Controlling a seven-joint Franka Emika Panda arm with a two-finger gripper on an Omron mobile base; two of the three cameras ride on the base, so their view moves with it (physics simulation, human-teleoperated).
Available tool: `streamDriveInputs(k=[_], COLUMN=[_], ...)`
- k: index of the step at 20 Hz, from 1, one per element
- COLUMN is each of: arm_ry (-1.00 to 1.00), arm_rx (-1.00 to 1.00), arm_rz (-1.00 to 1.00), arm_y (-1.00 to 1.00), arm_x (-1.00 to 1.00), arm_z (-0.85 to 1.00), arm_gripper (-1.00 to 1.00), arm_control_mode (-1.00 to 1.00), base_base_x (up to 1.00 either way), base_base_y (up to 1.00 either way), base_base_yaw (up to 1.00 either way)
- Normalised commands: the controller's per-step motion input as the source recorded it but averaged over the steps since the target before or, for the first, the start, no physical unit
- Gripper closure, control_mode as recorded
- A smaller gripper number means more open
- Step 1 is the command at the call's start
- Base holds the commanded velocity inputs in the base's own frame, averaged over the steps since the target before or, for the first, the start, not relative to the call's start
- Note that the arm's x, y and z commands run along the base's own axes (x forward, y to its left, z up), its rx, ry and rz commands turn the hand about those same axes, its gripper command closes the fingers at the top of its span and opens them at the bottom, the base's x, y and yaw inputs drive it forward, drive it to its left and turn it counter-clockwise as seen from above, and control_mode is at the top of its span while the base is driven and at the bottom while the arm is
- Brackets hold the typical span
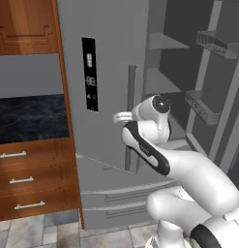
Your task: Retrieve the sausage and cheese from the fridge and place them on the cutting board on the counter.
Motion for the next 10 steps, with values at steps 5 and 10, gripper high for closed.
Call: streamDriveInputs(k=[5, 10], arm_ry=[0.04, 0.0], arm_rx=[-0.03, 0.0], arm_rz=[0.01, 0.0], arm_y=[0.54, 0.51], arm_x=[-0.69, -0.63], arm_z=[0.17, 0.14], arm_gripper=[1.0, 1.0], arm_control_mode=[-1.0, -1.0], base_base_x=[0.0, 0.0], base_base_y=[0.0, 0.0], base_base_yaw=[0.0, 0.0])
